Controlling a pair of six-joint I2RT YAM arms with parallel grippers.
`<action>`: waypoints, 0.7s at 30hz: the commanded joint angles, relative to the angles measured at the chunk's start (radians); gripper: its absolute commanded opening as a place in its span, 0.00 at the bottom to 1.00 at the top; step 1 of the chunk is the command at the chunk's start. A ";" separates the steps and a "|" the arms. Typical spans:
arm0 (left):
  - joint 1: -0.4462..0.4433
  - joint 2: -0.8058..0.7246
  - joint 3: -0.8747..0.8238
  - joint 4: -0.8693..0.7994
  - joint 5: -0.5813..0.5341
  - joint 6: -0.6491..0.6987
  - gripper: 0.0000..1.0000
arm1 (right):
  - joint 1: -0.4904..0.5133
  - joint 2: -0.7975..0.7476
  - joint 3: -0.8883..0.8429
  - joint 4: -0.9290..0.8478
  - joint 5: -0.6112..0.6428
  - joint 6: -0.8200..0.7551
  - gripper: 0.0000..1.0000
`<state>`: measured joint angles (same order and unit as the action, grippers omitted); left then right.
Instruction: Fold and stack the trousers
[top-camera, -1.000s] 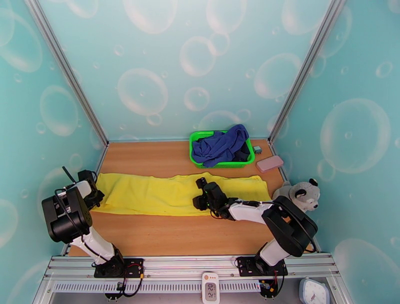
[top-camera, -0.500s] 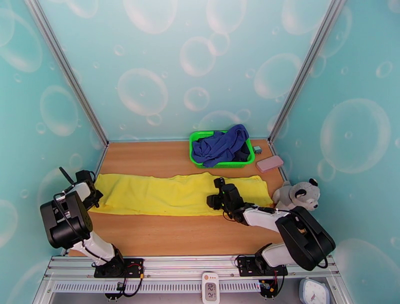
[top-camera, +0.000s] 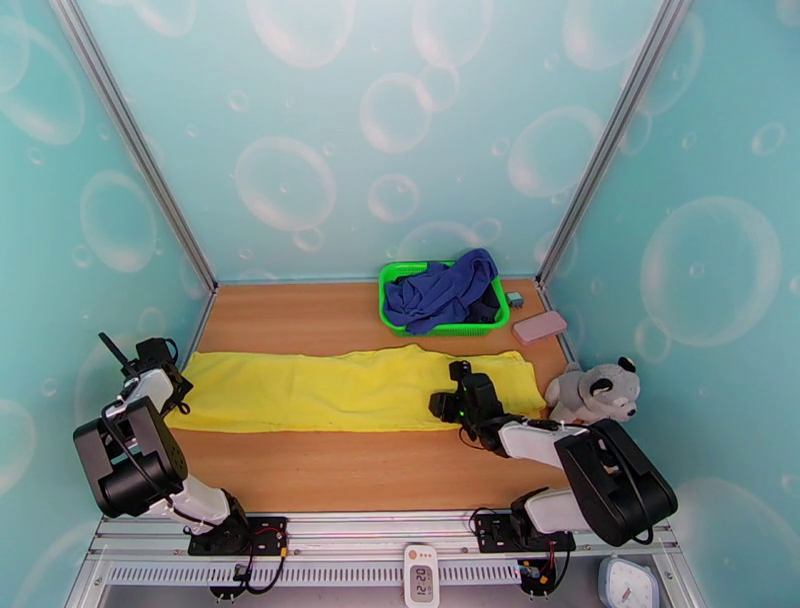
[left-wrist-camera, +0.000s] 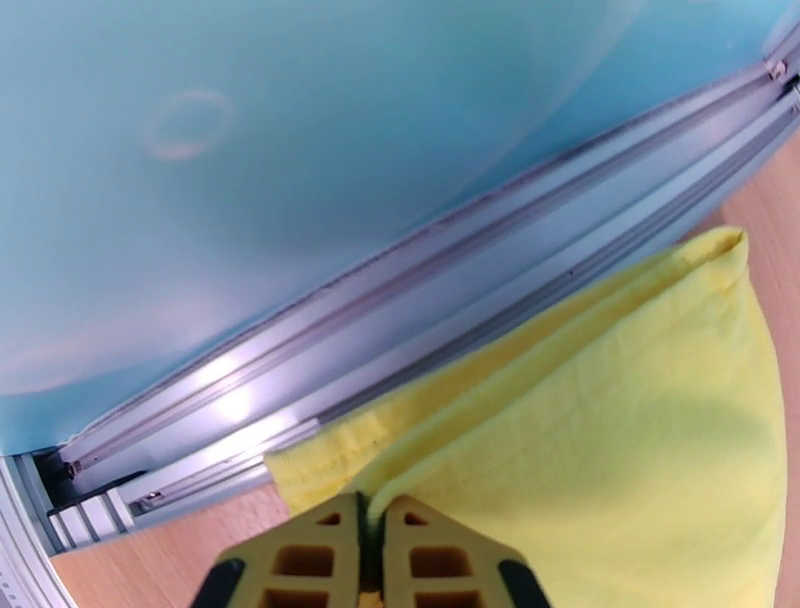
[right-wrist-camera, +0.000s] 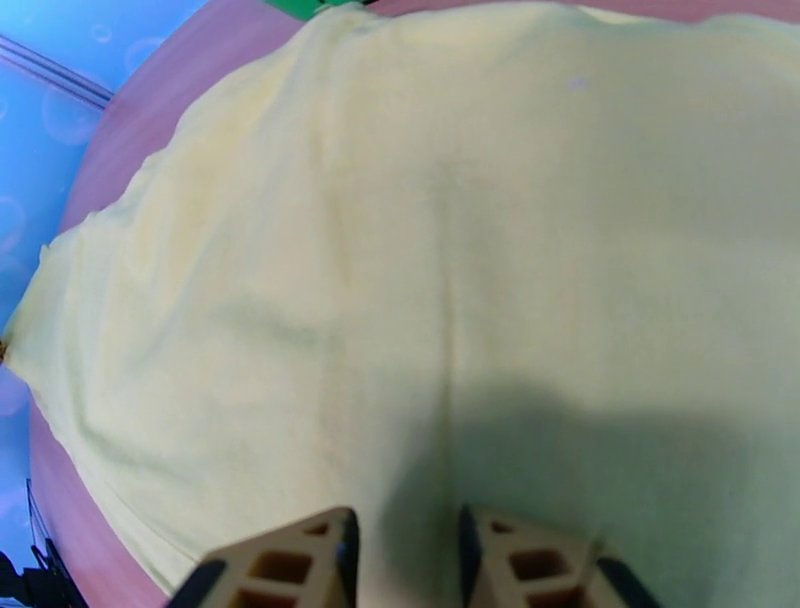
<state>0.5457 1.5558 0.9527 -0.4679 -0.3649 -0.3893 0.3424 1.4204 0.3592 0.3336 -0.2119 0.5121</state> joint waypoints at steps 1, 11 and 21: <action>0.029 -0.030 -0.015 0.025 -0.060 -0.003 0.00 | -0.026 0.059 0.002 -0.079 0.059 0.079 0.34; 0.049 0.048 0.011 -0.048 0.002 0.020 0.04 | -0.038 -0.037 0.008 -0.174 0.124 0.115 0.34; 0.010 -0.071 0.012 0.060 0.289 0.224 0.99 | 0.117 -0.364 0.017 -0.087 0.285 -0.051 0.41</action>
<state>0.5739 1.4303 0.9226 -0.4351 -0.1539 -0.2443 0.4290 1.0874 0.3771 0.1947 0.0025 0.5369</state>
